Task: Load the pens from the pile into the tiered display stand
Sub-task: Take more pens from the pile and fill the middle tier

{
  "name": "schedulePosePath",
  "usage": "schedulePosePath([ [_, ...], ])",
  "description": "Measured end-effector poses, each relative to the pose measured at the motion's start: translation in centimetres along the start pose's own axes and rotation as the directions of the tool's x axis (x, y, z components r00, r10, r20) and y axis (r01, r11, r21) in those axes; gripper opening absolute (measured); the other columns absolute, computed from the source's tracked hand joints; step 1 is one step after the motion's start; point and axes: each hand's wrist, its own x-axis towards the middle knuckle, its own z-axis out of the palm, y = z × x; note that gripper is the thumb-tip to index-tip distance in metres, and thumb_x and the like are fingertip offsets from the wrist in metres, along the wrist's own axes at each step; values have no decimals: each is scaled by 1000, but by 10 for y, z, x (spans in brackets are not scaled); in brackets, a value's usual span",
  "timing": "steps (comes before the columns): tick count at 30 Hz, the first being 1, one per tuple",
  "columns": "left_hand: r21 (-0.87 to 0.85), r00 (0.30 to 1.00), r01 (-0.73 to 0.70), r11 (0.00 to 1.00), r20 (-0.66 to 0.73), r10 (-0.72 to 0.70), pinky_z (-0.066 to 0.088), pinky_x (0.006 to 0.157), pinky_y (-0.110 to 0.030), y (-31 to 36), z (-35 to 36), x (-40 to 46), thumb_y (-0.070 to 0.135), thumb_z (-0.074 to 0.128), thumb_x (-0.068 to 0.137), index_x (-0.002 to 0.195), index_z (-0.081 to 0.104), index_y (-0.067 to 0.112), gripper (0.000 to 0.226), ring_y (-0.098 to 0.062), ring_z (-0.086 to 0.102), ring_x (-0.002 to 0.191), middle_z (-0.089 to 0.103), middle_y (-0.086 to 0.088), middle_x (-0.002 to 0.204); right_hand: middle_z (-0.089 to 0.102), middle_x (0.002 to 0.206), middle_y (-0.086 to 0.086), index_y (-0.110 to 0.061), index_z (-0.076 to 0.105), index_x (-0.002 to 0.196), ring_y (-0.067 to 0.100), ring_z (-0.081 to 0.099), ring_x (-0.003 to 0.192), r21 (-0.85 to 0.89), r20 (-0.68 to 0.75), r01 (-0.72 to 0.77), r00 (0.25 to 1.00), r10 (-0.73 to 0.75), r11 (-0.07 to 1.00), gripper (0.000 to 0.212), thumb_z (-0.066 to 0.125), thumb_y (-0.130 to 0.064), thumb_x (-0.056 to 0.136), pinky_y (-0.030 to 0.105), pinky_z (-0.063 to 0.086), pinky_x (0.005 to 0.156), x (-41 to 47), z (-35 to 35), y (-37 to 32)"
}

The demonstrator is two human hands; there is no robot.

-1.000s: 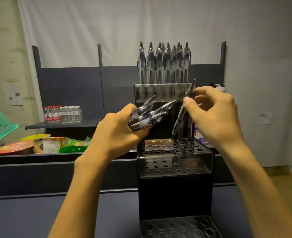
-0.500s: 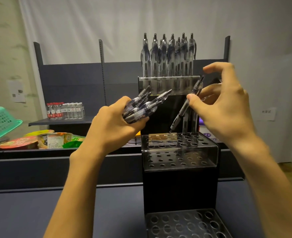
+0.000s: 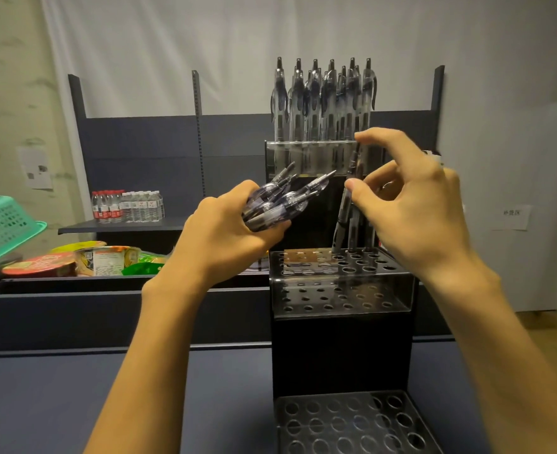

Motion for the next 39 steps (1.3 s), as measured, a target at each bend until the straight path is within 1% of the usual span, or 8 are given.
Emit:
schedulePosePath([
  [3, 4, 1000, 4, 1000, 0, -4, 55, 65, -41, 0, -1, 0, 54, 64, 72, 100, 58, 25, 40, -12, 64, 74, 67, 12, 85, 62, 78, -8, -34, 42, 144, 1, 52, 64, -112, 64, 17, 998, -10, 994, 56, 63, -31, 92, 7, 34, 59, -1, 1, 2],
  [8, 5, 1000, -2, 1000, 4, 2, 55, 64, -41, -1, -2, 0, 53, 64, 73, 101, 58, 24, 41, -9, 64, 74, 66, 13, 85, 54, 82, -3, -42, 28, 148, 6, 47, 69, -177, 150, 25, 989, 2, 984, 60, 55, -36, 96, 10, 26, 55, 0, 0, 8],
  [13, 5, 1000, -7, 1000, 2, 7, 55, 63, -40, 0, -1, 0, 52, 64, 73, 99, 58, 24, 39, -8, 63, 72, 65, 13, 83, 47, 85, -2, -43, 35, 145, 7, 44, 73, -147, 141, 18, 990, 3, 989, 52, 53, -34, 97, 11, 30, 61, 4, 0, 12],
  [16, 4, 1000, -8, 1000, -2, 8, 55, 64, -39, 0, -1, 1, 51, 64, 74, 99, 57, 25, 37, -8, 63, 72, 64, 14, 82, 47, 90, 0, -40, 43, 140, 17, 47, 87, -131, 154, 13, 988, 7, 991, 47, 55, -35, 95, 26, 40, 75, 6, 4, 15],
  [18, 1, 1000, -13, 1000, 0, 13, 55, 64, -39, 0, -1, 1, 49, 66, 75, 100, 56, 25, 36, -9, 63, 73, 63, 13, 83, 44, 93, 1, -38, 54, 131, 21, 47, 96, -147, 186, -9, 982, 37, 989, 38, 56, -37, 94, 30, 38, 80, 6, 8, 17],
  [28, -2, 1000, -11, 1000, 5, 11, 56, 64, -41, -3, -2, 1, 52, 64, 73, 100, 58, 24, 39, -9, 64, 73, 66, 11, 84, 41, 98, 0, -42, 56, 130, 17, 38, 100, -210, 203, 11, 979, 33, 978, 37, 54, -44, 93, 27, 34, 83, 3, 6, 17],
  [34, -8, 999, -32, 999, 22, 32, 56, 64, -40, 2, -1, 0, 52, 64, 73, 101, 58, 22, 42, -10, 65, 75, 67, 9, 87, 54, 89, -2, -28, 69, 108, 14, 49, 86, -5, 114, -21, 993, 21, 1000, 22, 63, -37, 90, 22, 40, 73, 3, 3, 12],
  [39, -26, 998, -53, 998, 33, 54, 56, 63, -39, 5, -3, -2, 51, 66, 73, 101, 58, 22, 41, -8, 64, 74, 66, 11, 87, 66, 80, -7, -21, 70, 102, 4, 59, 70, 233, 162, -110, 984, 73, 966, 21, 66, -36, 88, 13, 47, 62, 3, 6, 4],
])
